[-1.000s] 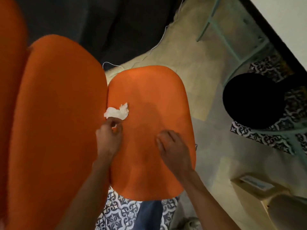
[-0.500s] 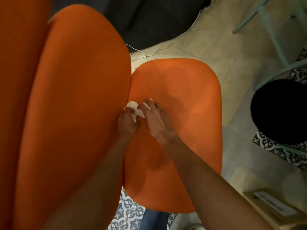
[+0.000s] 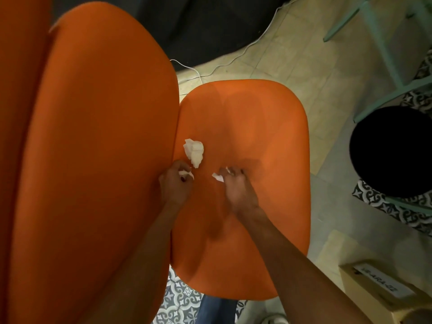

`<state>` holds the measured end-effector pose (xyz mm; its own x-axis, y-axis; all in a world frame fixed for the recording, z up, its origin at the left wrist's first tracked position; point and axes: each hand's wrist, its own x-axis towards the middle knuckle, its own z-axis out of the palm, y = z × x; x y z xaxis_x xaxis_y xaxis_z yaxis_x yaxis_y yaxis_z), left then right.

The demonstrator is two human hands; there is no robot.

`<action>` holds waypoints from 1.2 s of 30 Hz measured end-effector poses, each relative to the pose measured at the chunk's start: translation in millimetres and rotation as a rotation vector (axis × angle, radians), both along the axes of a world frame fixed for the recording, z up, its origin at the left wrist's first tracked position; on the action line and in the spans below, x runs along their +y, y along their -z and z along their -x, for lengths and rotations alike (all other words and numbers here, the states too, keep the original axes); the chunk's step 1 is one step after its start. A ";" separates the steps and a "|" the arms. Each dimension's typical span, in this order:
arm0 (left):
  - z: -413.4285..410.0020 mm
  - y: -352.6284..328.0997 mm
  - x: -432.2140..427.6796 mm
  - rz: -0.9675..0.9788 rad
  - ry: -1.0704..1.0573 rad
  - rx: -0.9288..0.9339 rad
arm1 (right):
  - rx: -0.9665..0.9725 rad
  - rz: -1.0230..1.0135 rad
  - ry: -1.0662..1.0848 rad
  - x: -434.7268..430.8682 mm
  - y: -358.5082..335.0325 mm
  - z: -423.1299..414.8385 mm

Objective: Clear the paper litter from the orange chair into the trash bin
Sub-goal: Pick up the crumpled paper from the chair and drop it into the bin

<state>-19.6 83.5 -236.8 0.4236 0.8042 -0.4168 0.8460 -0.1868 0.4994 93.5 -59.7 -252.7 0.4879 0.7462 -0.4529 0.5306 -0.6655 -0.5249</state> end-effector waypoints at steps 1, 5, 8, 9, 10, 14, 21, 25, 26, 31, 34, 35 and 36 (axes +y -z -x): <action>-1.2 -4.8 0.6 -0.001 0.006 -0.010 | 0.015 -0.021 0.053 -9.4 -0.6 1.9; -12.2 -28.1 -4.4 -0.009 0.066 -0.038 | 0.098 -0.096 0.407 -41.2 -8.6 3.1; -24.3 -51.5 -20.7 -0.001 0.059 -0.078 | 0.081 -0.217 0.568 -66.9 -35.0 -2.3; -27.4 -58.9 -26.5 -0.001 0.057 -0.102 | 0.068 -0.257 0.605 -74.0 -46.7 -3.6; -30.8 -67.4 -35.6 0.000 0.073 -0.139 | 0.056 -0.300 0.641 -84.1 -60.5 -4.8; -43.0 -101.6 -76.5 0.011 0.212 -0.256 | -0.031 -0.461 0.727 -125.9 -106.9 -5.9; -48.9 -157.8 -180.4 0.107 0.329 -0.492 | -0.053 -0.574 0.928 -221.6 -174.6 20.0; -38.1 -183.2 -251.1 0.138 0.393 -0.532 | -0.080 -0.602 1.002 -290.3 -199.2 43.9; -36.0 -189.1 -266.0 0.133 0.412 -0.533 | -0.098 -0.606 1.013 -304.7 -203.8 48.9; -23.6 -217.1 -346.9 0.131 0.511 -0.506 | -0.157 -0.595 1.074 -388.1 -229.7 77.5; -15.8 -233.3 -403.1 0.163 0.561 -0.480 | -0.205 -0.558 1.113 -444.1 -240.5 94.1; -12.5 -235.8 -419.7 0.175 0.595 -0.480 | -0.239 -0.527 1.136 -461.7 -241.8 100.0; -10.9 -237.6 -442.2 0.188 0.641 -0.479 | -0.270 -0.502 1.169 -486.6 -244.6 106.4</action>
